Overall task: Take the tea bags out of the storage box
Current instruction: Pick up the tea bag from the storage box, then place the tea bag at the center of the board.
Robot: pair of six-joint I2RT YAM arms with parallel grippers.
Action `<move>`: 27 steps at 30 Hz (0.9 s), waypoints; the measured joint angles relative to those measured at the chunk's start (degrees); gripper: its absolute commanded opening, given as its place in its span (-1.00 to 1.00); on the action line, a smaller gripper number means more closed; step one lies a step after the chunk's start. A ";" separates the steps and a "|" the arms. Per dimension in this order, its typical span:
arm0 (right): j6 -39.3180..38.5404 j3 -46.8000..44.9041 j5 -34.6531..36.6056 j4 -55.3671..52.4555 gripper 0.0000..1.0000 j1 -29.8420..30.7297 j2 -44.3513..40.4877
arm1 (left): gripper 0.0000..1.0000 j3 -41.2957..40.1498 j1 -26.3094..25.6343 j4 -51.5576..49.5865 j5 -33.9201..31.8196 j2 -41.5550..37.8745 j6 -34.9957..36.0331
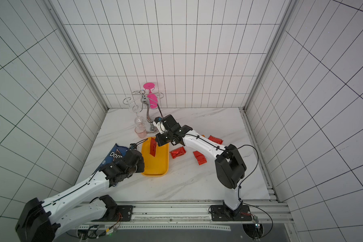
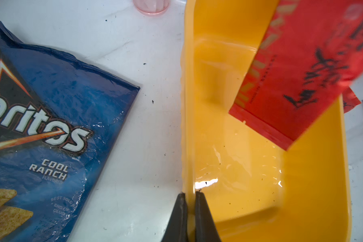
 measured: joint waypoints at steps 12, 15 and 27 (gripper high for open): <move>0.94 -20.55 8.57 -0.02 -1.00 -15.37 -25.97 | -1.00 0.00 0.00 0.00 0.00 0.07 0.00; 4.00 -26.64 9.57 0.98 -1.00 -23.34 -33.22 | -1.00 0.00 0.00 0.00 0.00 0.07 0.00; 12.68 -45.77 7.74 0.52 -1.00 -47.84 -47.65 | -1.00 0.00 0.00 0.00 0.00 0.07 0.02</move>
